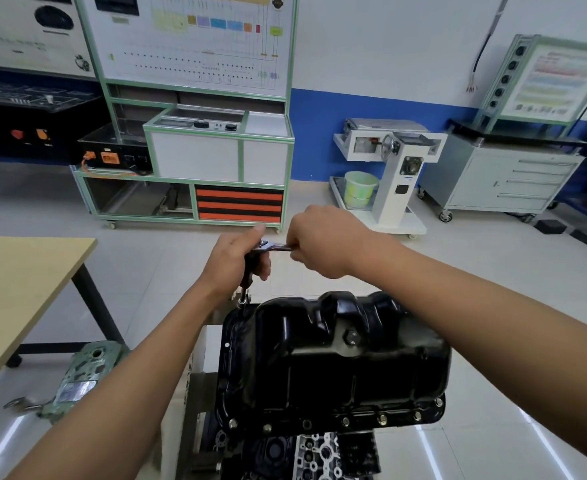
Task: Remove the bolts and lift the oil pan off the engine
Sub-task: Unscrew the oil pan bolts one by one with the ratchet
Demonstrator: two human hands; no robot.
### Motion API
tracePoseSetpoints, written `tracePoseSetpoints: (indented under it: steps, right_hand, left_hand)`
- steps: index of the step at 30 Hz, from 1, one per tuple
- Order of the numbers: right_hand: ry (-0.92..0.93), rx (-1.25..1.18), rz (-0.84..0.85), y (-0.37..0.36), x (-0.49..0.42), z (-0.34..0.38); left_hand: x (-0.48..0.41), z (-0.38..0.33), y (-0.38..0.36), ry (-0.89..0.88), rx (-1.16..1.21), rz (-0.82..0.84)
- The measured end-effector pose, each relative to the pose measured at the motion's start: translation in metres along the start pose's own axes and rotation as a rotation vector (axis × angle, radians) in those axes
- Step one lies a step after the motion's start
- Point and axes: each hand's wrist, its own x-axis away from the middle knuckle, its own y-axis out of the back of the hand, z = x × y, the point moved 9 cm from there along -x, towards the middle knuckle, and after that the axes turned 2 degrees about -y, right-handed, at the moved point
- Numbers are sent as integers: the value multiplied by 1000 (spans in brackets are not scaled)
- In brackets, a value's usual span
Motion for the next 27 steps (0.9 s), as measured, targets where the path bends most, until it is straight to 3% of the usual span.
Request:
tracePoseSetpoints:
  steps: [3,6,9,12,16,19,23,27]
  right_hand:
    - [-34,13,-55,-4,-10,-9]
    - [16,-188,-19,-12,-15,-9]
    - [83,-245,38,-18,-9,-3]
    - [75,-184,-2,-19,-3,-13]
    - [-19,-63,-29,-11,9,-25]
    - [-33,-125,-13,-7,20,-13]
    - [11,-258,105,-6,29,13]
    - [25,-351,93,-3,28,29]
  left_hand:
    - [2,0,-18,-14,-4,154]
    - [5,5,-37,26,-49,290]
    - [4,8,-41,62,-69,312]
    - [2,6,-37,37,-91,219]
    - [-1,4,-18,32,-55,-33]
    - [-3,4,-7,6,-15,-155]
    - [0,2,-4,-8,-3,-213]
    - [3,6,-3,-1,20,-216]
